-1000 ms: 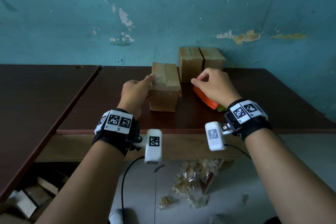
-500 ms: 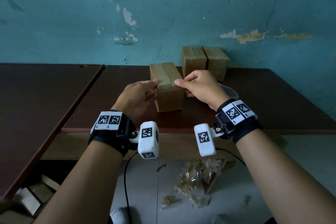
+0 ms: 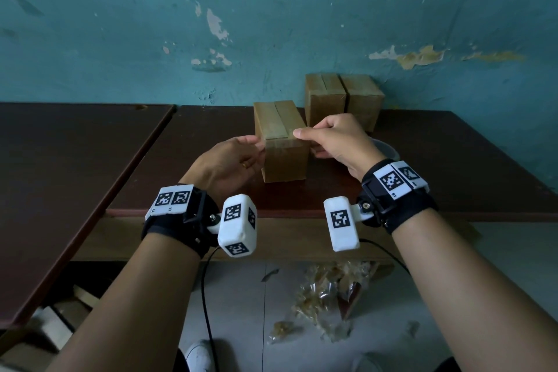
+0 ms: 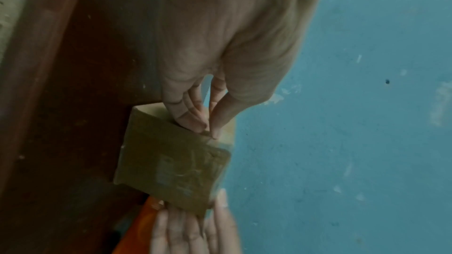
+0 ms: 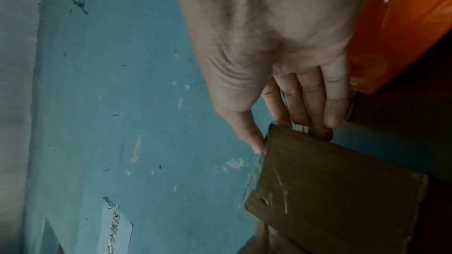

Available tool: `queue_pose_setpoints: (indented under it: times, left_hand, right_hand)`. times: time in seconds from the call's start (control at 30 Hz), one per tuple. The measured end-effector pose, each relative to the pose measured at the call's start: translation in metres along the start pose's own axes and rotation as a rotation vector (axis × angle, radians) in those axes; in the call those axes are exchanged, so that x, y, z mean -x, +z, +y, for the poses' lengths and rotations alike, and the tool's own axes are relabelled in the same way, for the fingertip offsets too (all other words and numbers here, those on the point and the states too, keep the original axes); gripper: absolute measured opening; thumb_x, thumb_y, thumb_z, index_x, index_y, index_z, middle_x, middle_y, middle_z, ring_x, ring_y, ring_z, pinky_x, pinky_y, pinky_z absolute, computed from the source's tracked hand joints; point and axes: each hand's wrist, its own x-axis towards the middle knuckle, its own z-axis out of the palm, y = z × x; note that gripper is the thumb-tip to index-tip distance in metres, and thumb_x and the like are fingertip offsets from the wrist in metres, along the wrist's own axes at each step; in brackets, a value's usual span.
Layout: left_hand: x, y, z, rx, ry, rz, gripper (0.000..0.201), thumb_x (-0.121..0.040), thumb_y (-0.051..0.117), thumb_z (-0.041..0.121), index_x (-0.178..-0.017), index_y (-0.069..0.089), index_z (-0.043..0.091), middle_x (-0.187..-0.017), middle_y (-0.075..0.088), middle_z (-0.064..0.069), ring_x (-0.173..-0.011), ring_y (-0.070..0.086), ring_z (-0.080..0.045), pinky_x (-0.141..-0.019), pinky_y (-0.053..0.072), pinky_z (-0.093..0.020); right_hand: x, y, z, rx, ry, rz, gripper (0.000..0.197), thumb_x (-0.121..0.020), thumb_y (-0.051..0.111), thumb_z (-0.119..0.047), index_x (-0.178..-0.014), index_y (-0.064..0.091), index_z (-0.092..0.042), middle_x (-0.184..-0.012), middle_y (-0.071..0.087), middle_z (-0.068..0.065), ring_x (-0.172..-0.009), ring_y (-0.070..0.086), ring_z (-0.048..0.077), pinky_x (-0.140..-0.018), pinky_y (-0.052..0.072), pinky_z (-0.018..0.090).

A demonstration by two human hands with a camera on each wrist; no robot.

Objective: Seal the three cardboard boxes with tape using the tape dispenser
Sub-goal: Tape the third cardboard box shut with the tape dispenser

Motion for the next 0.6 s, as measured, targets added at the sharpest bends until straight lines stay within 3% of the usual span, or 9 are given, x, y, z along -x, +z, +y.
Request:
queue_pose_setpoints:
  times: [0.1, 0.17, 0.2, 0.27, 0.37, 0.5, 0.6]
  left_hand:
    - [0.0032, 0.0023, -0.0033, -0.061, -0.015, 0.012, 0.013, -0.102, 0.058, -0.002, -0.109, 0.068, 0.002, -0.11, 0.074, -0.014, -0.099, 0.07, -0.019, -0.09, 0.06, -0.026]
    - [0.0038, 0.0036, -0.0038, -0.132, 0.048, 0.073, 0.014, -0.099, 0.061, -0.005, -0.109, 0.066, 0.002, -0.118, 0.075, -0.02, -0.108, 0.072, -0.026, -0.103, 0.058, -0.036]
    - [0.003, 0.0038, -0.0034, -0.172, 0.097, 0.121, 0.018, -0.098, 0.063, -0.007, -0.113, 0.065, 0.002, -0.122, 0.073, -0.022, -0.113, 0.073, -0.031, -0.104, 0.058, -0.039]
    - [0.0022, 0.0046, -0.0021, -0.236, 0.196, 0.187, 0.022, -0.097, 0.065, -0.008, -0.117, 0.064, 0.002, -0.12, 0.069, -0.021, -0.112, 0.072, -0.031, -0.099, 0.06, -0.037]
    - [0.0028, 0.0067, -0.0004, -0.234, 0.302, 0.186, 0.02, -0.099, 0.064, -0.006, -0.118, 0.064, 0.001, -0.105, 0.069, -0.013, -0.097, 0.071, -0.021, -0.096, 0.06, -0.032]
    - [0.004, 0.0078, 0.0009, -0.242, 0.353, 0.172, 0.017, -0.099, 0.065, -0.005, -0.116, 0.065, 0.001, -0.102, 0.07, -0.012, -0.09, 0.073, -0.017, -0.085, 0.062, -0.027]
    - [0.0023, 0.005, -0.0012, -0.275, 0.352, 0.184, 0.012, -0.1, 0.065, -0.003, -0.111, 0.066, 0.003, -0.107, 0.07, -0.016, -0.092, 0.073, -0.021, -0.08, 0.06, -0.026]
  right_hand:
    - [-0.0003, -0.0022, 0.0007, -0.004, 0.006, 0.007, 0.048, -0.08, 0.091, -0.04, -0.103, 0.072, -0.003, -0.099, 0.079, 0.006, -0.093, 0.077, 0.019, -0.085, 0.066, 0.043]
    - [0.0008, -0.004, 0.0013, -0.01, 0.003, -0.007, 0.05, -0.082, 0.09, -0.04, -0.106, 0.071, -0.001, -0.102, 0.078, 0.006, -0.093, 0.077, 0.019, -0.085, 0.066, 0.043]
    - [0.0015, -0.0049, 0.0012, -0.011, -0.001, -0.023, 0.051, -0.083, 0.089, -0.04, -0.108, 0.071, 0.0, -0.103, 0.077, 0.006, -0.093, 0.077, 0.019, -0.086, 0.066, 0.042]
    - [0.0025, -0.0065, 0.0015, -0.017, -0.01, -0.061, 0.051, -0.087, 0.085, -0.041, -0.109, 0.07, 0.002, -0.103, 0.077, 0.007, -0.09, 0.078, 0.019, -0.086, 0.066, 0.042]
    - [0.0026, -0.0056, 0.0025, -0.024, -0.03, -0.071, 0.055, -0.094, 0.076, -0.047, -0.109, 0.07, 0.005, -0.102, 0.077, 0.015, -0.086, 0.079, 0.022, -0.085, 0.066, 0.043]
    - [0.0006, -0.0043, 0.0053, -0.046, -0.059, -0.068, 0.038, -0.101, 0.068, -0.039, -0.103, 0.074, -0.002, -0.098, 0.078, 0.018, -0.087, 0.079, 0.026, -0.085, 0.066, 0.047]
    - [0.0004, -0.0035, 0.0077, -0.058, -0.067, -0.077, 0.034, -0.101, 0.071, -0.033, -0.103, 0.073, 0.001, -0.102, 0.077, 0.021, -0.09, 0.079, 0.03, -0.084, 0.066, 0.046]
